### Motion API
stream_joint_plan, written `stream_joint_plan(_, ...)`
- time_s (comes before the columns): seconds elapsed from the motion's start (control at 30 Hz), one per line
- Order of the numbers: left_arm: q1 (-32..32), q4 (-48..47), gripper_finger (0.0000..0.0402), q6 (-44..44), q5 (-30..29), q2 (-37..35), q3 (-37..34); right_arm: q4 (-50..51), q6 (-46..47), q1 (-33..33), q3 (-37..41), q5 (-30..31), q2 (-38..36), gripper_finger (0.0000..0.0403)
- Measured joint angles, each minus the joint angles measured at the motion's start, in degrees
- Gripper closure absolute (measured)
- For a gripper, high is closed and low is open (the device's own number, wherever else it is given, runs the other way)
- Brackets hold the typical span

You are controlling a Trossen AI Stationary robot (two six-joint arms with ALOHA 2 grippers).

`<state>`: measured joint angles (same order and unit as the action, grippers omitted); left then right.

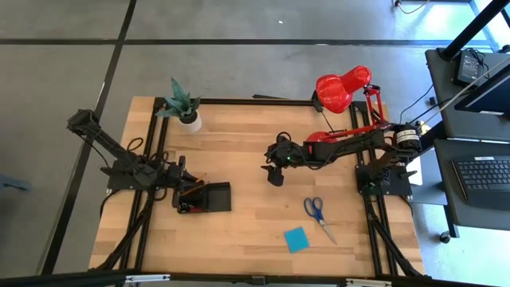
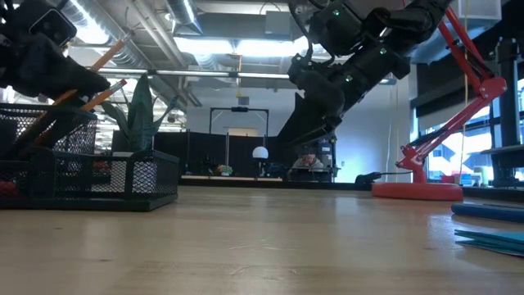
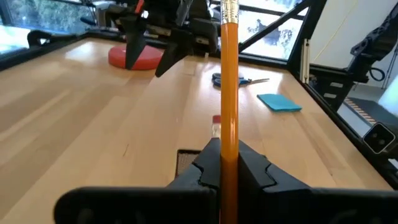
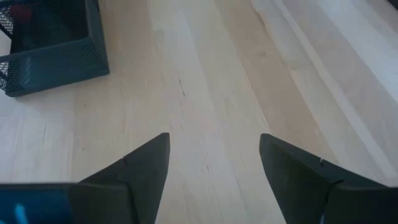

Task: Pick and place office supplies into organizer
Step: Put the yellow pencil into the back left compartment of the desk organizer

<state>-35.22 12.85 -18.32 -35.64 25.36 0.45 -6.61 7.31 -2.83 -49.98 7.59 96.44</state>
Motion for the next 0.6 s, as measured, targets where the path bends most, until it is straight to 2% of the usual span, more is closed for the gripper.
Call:
stream_joint_plan(0.23,0.0,-3.87,0.039,-5.99,-0.08,-0.07,0.05,0.07,-0.12,0.02,0.0,-0.01,0.0,0.0152)
stream_joint_plan(0.6,0.02,-4.32,0.0389,-6.48,1.87,-0.07,0.09,0.39,-0.28,0.01,0.0,-0.01,0.0,0.0152)
